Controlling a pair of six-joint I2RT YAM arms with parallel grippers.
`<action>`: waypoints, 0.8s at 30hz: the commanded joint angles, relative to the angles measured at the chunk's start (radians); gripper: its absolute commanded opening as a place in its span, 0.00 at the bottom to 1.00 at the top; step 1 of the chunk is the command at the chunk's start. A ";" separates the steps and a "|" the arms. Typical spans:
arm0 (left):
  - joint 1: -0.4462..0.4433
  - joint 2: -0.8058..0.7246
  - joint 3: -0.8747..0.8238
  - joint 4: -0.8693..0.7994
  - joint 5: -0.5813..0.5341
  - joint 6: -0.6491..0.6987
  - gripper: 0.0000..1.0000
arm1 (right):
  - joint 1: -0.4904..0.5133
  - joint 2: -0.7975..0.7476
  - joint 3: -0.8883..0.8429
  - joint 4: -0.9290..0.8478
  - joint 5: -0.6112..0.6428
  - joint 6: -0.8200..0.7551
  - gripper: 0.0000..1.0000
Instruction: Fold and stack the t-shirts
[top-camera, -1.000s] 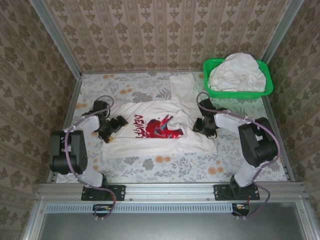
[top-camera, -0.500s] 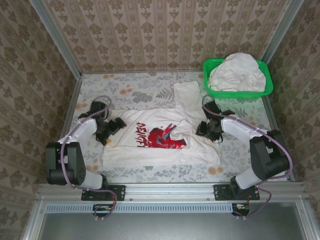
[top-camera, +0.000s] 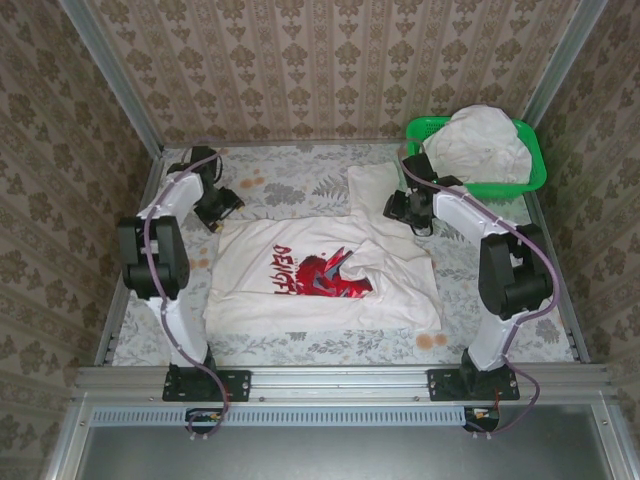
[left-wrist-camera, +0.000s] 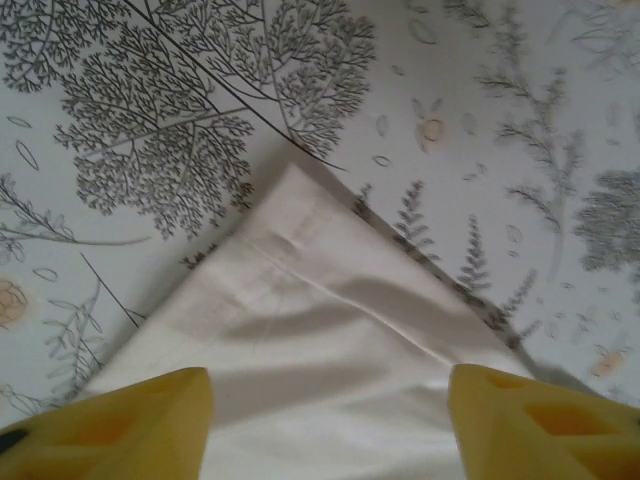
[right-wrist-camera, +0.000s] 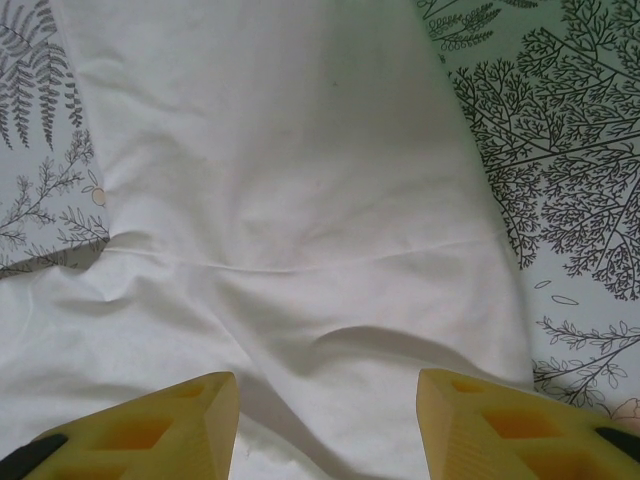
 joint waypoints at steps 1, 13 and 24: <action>0.004 0.052 0.083 -0.141 -0.067 -0.054 0.57 | 0.004 -0.002 0.003 0.002 -0.004 -0.007 0.51; 0.013 0.210 0.206 -0.139 -0.057 -0.061 0.44 | 0.012 -0.004 -0.038 0.016 -0.035 0.018 0.51; 0.011 0.294 0.244 -0.151 -0.052 -0.074 0.30 | 0.012 0.020 0.007 0.001 -0.033 0.019 0.51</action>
